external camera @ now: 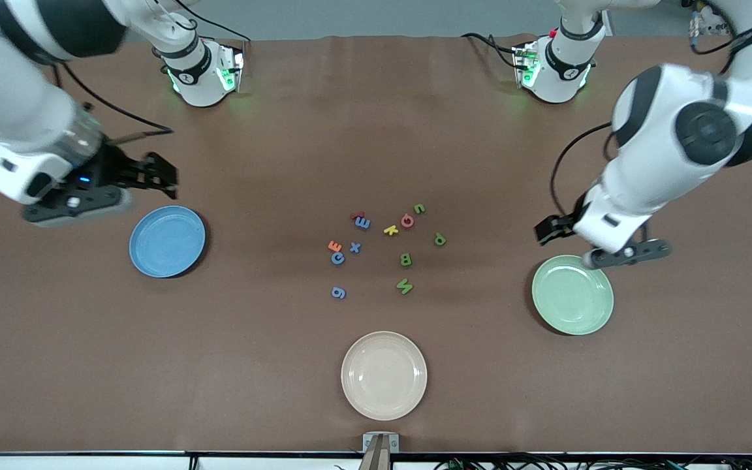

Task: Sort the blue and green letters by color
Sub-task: 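Move both grippers out from rest toward the scattered foam letters, then grasp the green p with the left gripper while the right gripper grasps the blue 6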

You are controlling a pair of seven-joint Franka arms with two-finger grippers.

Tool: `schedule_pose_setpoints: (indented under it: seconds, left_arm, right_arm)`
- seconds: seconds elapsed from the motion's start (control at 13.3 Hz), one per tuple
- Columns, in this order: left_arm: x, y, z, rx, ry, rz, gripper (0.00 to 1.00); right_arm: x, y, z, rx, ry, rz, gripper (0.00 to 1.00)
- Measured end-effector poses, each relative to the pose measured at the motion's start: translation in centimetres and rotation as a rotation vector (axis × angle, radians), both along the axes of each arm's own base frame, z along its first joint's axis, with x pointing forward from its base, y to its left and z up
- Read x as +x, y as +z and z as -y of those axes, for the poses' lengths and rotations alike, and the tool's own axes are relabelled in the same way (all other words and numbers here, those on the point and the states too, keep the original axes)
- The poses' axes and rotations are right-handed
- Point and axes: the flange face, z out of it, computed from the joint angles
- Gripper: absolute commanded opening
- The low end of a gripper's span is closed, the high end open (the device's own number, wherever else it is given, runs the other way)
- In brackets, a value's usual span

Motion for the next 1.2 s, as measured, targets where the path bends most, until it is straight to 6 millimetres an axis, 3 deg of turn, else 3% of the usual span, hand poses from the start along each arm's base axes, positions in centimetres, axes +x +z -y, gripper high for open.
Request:
schedule_pose_setpoints:
  seconds: [0.15, 0.3, 0.52, 0.75, 0.97, 1.2]
  left_arm:
    - [-0.1, -5.4, 3.1, 0.008, 0.068, 0.001, 1.0]
    - [-0.8, -10.0, 6.1, 0.005, 0.141, -0.025, 1.0]
    - [-2.6, -15.9, 11.0, 0.029, 0.273, -0.035, 0.97]
    - [-4.8, -20.0, 14.8, 0.042, 0.399, -0.051, 0.94]
    - [-6.7, -22.5, 16.0, 0.032, 0.446, -0.057, 0.83]
    - [-8.3, -24.7, 15.5, 0.016, 0.473, -0.056, 0.74]
  right_arm:
    - [0.1, -1.9, -5.0, 0.016, -0.068, 0.029, 1.0]
    - [0.1, -5.4, -9.6, 0.015, -0.062, 0.03, 1.0]
    - [1.0, -13.1, -15.1, 0.009, -0.032, 0.031, 1.0]
    - [0.6, -20.7, -20.0, 0.001, -0.097, 0.021, 1.0]
    - [0.5, -26.5, -22.7, -0.012, -0.129, 0.012, 1.0]
    - [1.7, -29.7, -22.7, -0.012, -0.138, 0.029, 0.99]
